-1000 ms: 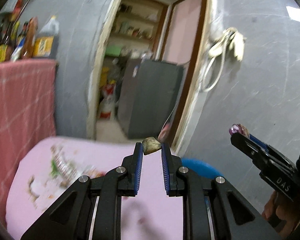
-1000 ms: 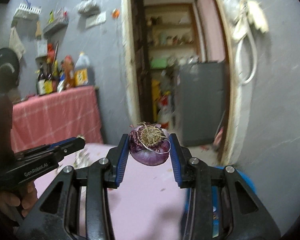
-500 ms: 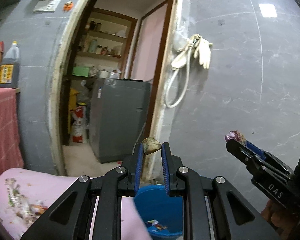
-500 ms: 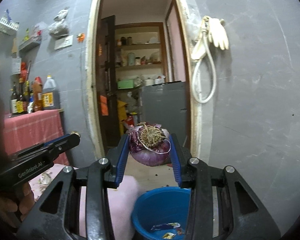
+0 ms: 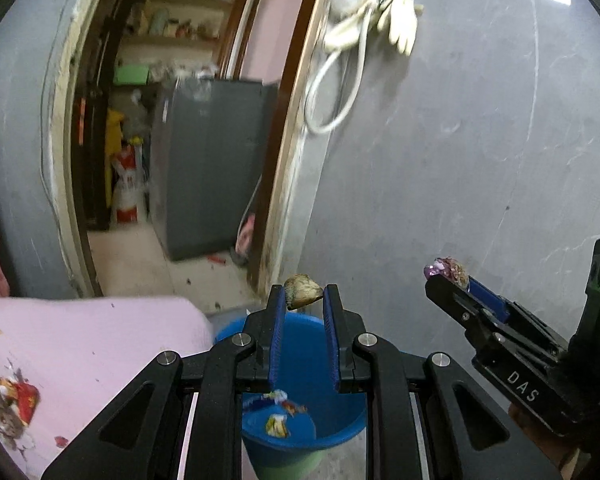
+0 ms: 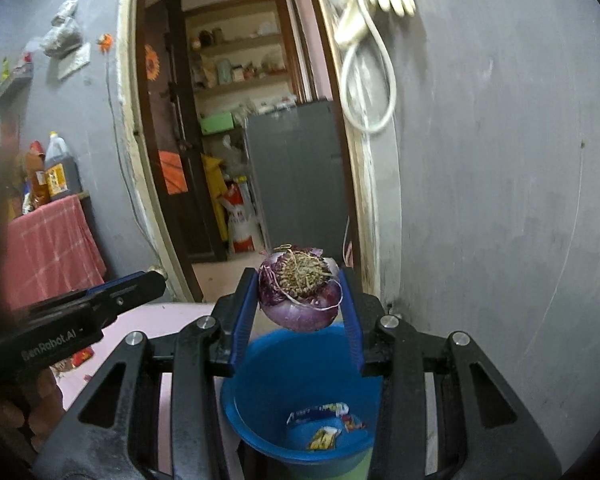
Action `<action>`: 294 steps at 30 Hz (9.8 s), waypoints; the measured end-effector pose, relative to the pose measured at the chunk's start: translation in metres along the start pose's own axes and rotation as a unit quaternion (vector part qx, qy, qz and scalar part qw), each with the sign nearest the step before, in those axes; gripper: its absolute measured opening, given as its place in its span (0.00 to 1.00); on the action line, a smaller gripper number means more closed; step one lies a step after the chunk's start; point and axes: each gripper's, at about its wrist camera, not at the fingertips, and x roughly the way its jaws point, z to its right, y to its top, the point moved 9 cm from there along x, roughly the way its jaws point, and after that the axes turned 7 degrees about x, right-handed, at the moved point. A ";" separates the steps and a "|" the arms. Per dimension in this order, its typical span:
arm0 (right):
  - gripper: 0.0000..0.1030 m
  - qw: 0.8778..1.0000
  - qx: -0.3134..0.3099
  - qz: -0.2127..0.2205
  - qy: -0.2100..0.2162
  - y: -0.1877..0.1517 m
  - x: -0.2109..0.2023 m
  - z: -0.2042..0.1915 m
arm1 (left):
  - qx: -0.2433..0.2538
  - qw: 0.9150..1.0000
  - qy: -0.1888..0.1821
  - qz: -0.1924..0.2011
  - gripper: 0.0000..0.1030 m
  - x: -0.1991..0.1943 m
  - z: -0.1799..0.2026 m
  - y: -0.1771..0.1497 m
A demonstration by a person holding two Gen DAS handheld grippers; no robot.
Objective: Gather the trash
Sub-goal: 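Carry the nut and purple onion over the blue bucket, then open both tools to drop the nut and onion into the bucket, then move both open tools back over the table, then grasp the green wrapper with the left tool while the right tool grasps the red chip wrapper, then lift and carry the green and red wrappers over the blue bucket, then open both tools to drop the wrappers into the bucket, then move both open tools back over the table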
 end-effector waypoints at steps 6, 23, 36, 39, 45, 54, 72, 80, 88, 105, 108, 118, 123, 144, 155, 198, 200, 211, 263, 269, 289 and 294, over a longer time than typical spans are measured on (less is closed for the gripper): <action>0.39 0.999 0.017 -0.037 -0.001 -0.018 0.023 0.010 | -0.010 0.999 0.005 -0.036 0.15 0.025 -0.004 -0.016; 0.50 0.997 0.037 -0.063 -0.009 -0.023 0.042 0.019 | -0.052 0.994 -0.013 -0.091 0.30 0.049 -0.018 -0.036; 0.89 0.999 0.012 0.051 -0.010 0.027 -0.018 -0.009 | -0.065 0.997 0.039 0.019 0.81 -0.026 -0.053 0.002; 1.00 0.997 0.007 0.080 -0.003 0.037 -0.034 -0.022 | -0.062 0.995 0.061 0.049 0.94 -0.053 -0.065 0.011; 1.00 0.993 -0.003 0.118 0.013 0.050 -0.059 -0.050 | -0.056 0.987 0.108 0.102 0.98 -0.108 -0.091 0.022; 1.00 0.990 -0.025 0.130 0.051 0.043 -0.077 -0.109 | -0.059 0.977 0.160 0.124 0.98 -0.177 -0.125 0.003; 1.00 0.984 -0.065 0.047 0.162 -0.021 -0.034 -0.252 | -0.083 0.948 0.299 0.078 0.98 -0.291 -0.244 -0.103; 1.00 0.980 -0.087 -0.001 0.178 -0.059 -0.002 -0.284 | -0.095 0.942 0.320 0.035 0.98 -0.293 -0.280 -0.151; 1.00 0.977 -0.108 -0.079 0.164 -0.103 0.040 -0.292 | -0.107 0.946 0.307 -0.017 0.98 -0.263 -0.300 -0.179; 0.70 0.948 -0.148 -0.227 0.165 -0.167 0.106 -0.295 | -0.124 0.955 0.252 -0.099 0.85 -0.185 -0.331 -0.185; 0.67 0.941 -0.158 -0.245 0.171 -0.177 0.112 -0.302 | -0.131 0.957 0.232 -0.111 0.81 -0.171 -0.338 -0.185; 0.45 0.921 -0.147 -0.308 0.190 -0.194 0.131 -0.311 | -0.122 0.963 0.193 -0.141 0.64 -0.137 -0.349 -0.176; 0.33 0.916 -0.140 -0.321 0.196 -0.197 0.134 -0.311 | -0.117 0.966 0.183 -0.140 0.56 -0.129 -0.348 -0.174; 0.20 0.930 -0.101 -0.291 0.202 -0.185 0.112 -0.298 | -0.157 0.964 0.164 -0.138 0.01 -0.137 -0.338 -0.175; 0.20 0.937 -0.086 -0.266 0.210 -0.169 0.088 -0.290 | -0.174 0.958 0.180 -0.136 0.01 -0.155 -0.323 -0.178; 0.20 0.993 -0.061 0.069 0.077 0.036 -0.051 -0.122 | -0.024 0.986 0.071 0.147 0.00 -0.147 -0.076 0.032; 0.20 0.993 -0.056 0.076 0.066 0.041 -0.052 -0.107 | -0.017 0.987 0.060 0.151 0.00 -0.136 -0.062 0.039; 0.21 0.998 -0.034 0.058 0.019 0.040 -0.035 -0.046 | 0.002 0.994 0.020 0.105 0.00 -0.064 -0.020 0.040; 1.00 0.998 0.026 0.050 -0.027 0.028 -0.010 -0.016 | -0.057 0.997 0.051 0.020 0.91 -0.021 -0.071 0.006; 1.00 0.997 0.011 0.076 -0.013 0.036 -0.028 -0.039 | -0.048 0.993 0.095 0.059 0.98 -0.068 -0.093 0.011; 1.00 0.990 -0.034 0.112 0.084 0.023 -0.075 -0.170 | -0.052 0.969 0.219 0.106 0.98 -0.233 -0.173 -0.028; 1.00 0.988 -0.050 0.098 0.108 0.011 -0.070 -0.200 | -0.057 0.961 0.250 0.104 0.98 -0.261 -0.194 -0.047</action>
